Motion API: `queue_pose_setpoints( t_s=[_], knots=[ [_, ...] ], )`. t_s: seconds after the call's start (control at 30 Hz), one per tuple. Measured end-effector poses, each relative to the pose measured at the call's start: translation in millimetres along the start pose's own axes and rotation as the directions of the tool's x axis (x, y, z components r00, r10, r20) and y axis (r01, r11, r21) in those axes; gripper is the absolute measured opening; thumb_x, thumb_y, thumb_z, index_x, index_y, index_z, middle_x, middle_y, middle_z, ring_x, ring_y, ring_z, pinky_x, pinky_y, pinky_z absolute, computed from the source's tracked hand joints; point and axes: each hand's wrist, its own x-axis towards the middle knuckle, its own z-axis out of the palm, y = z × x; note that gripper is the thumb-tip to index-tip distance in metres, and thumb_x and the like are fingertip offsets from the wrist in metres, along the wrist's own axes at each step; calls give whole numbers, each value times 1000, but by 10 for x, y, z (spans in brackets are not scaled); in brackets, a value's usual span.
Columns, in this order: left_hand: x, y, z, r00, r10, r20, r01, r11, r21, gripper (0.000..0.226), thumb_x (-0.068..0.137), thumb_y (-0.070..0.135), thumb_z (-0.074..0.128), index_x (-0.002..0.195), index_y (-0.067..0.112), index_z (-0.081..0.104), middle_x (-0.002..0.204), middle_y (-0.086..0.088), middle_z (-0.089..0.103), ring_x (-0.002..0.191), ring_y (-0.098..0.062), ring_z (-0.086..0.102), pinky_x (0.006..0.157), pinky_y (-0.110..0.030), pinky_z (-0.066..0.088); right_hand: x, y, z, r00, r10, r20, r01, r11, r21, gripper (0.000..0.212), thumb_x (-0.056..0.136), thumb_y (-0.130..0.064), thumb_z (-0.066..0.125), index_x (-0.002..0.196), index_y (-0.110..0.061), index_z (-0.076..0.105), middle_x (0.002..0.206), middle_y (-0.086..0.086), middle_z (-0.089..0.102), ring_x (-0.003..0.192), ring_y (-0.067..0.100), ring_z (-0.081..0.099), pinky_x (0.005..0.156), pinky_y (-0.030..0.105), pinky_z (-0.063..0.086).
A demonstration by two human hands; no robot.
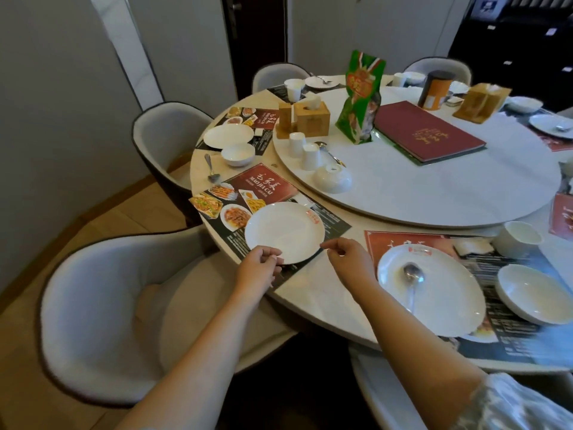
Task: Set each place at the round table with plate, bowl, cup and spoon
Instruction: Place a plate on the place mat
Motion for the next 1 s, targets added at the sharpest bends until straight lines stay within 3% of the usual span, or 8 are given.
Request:
queue_pose_setpoints(
  t_s=[0.17, 0.27, 0.33, 0.47, 0.6, 0.7, 0.83, 1.0],
  knots=[
    [447, 12, -478, 998, 55, -6, -54, 993, 101, 18, 96, 12, 50, 97, 21, 66, 105, -2, 65, 100, -19, 61, 91, -38, 53, 172, -233, 514, 991, 101, -82, -102, 995, -14, 20, 92, -16, 57, 101, -29, 68, 129, 4, 46, 117, 20, 50, 94, 27, 43],
    [671, 9, -627, 997, 73, -13, -70, 986, 152, 18, 94, 14, 52, 93, 27, 64, 116, -5, 60, 106, -24, 61, 93, -47, 53, 209, -305, 707, 975, 180, -132, -179, 984, 14, 21, 92, -16, 58, 108, -28, 66, 138, 4, 38, 126, 22, 45, 101, 29, 40],
    [822, -3, -674, 997, 73, -14, -69, 979, 194, 18, 92, 12, 55, 100, 27, 61, 125, -6, 54, 106, -24, 59, 92, -46, 53, 236, -324, 787, 959, 232, -161, -228, 973, 41, 27, 92, -15, 58, 117, -26, 63, 142, 4, 33, 132, 22, 41, 104, 29, 38],
    [1072, -14, -668, 999, 21, 25, -26, 974, 227, 43, 90, 9, 59, 132, 19, 51, 139, -6, 44, 118, -23, 52, 96, -36, 48, 339, -329, 862, 933, 303, -196, -296, 953, 64, 44, 93, -14, 55, 135, -27, 49, 146, 6, 30, 129, 25, 43, 104, 35, 44],
    [1296, -19, -607, 998, -3, 65, -14, 967, 253, 51, 94, 11, 54, 143, 15, 41, 140, -6, 48, 123, -26, 52, 97, -35, 46, 527, -286, 894, 894, 404, -194, -397, 915, 76, 56, 95, -14, 50, 148, -18, 31, 144, 11, 36, 125, 30, 46, 96, 39, 47],
    [1431, -41, -565, 996, -12, 91, -14, 959, 283, 45, 97, 16, 50, 141, 13, 43, 136, -9, 55, 119, -28, 56, 99, -44, 49, 671, -212, 909, 870, 435, -231, -436, 898, 47, 42, 92, -6, 44, 133, -8, 50, 125, 16, 54, 101, 28, 54, 82, 39, 51],
    [1585, -69, -580, 1000, 8, 26, -17, 945, 326, 38, 93, 7, 53, 130, 14, 57, 129, -7, 61, 118, -26, 56, 93, -36, 47, 797, -206, 951, 813, 524, -253, -498, 852, 163, 45, 86, 6, 39, 122, -10, 60, 106, 10, 60, 93, 27, 55, 70, 33, 44],
    [1933, 29, -840, 998, -13, -67, 31, 964, 262, 41, 91, 2, 51, 130, 16, 57, 128, -4, 61, 116, -23, 56, 86, -32, 46, 1083, -455, 1166, 850, 485, -205, -447, 870, 207, 41, 90, 2, 45, 127, -12, 56, 115, 5, 61, 91, 16, 51, 66, 25, 42]
  ],
)
